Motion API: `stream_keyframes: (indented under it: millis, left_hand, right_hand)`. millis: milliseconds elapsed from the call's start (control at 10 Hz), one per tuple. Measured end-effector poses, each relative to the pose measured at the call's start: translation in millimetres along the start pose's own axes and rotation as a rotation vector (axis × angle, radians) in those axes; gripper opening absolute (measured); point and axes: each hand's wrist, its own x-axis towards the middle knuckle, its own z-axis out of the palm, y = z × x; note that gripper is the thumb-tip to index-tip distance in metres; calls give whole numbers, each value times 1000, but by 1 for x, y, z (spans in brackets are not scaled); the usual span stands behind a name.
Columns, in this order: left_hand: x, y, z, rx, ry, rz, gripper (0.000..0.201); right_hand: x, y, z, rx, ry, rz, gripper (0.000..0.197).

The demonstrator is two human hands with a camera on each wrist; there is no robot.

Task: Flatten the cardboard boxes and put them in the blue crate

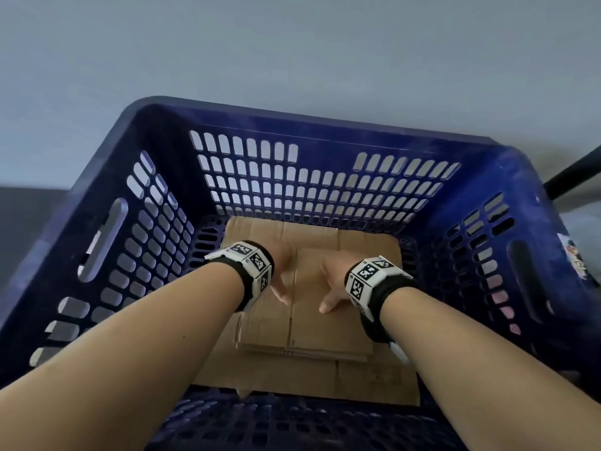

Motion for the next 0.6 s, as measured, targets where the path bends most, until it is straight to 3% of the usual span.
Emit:
stream_keyframes:
  millis: [100, 200, 300, 400, 600]
  left_hand:
    - [3, 0, 4, 6, -1, -7, 77]
    - [-2, -1, 4, 18, 11, 8, 74]
    - [-11, -3, 1, 14, 19, 30, 71]
    - [-24, -2, -6, 17, 31, 15, 68]
    - [-62, 8, -37, 5, 243, -40, 66]
  right_hand:
    - [53, 12, 25, -22, 20, 38, 109]
    - [49, 11, 28, 8, 6, 49, 129]
    - [-12, 0, 1, 32, 41, -61, 68]
    - [-43, 2, -8, 63, 110, -88, 46]
    - [-91, 5, -35, 168, 296, -81, 37]
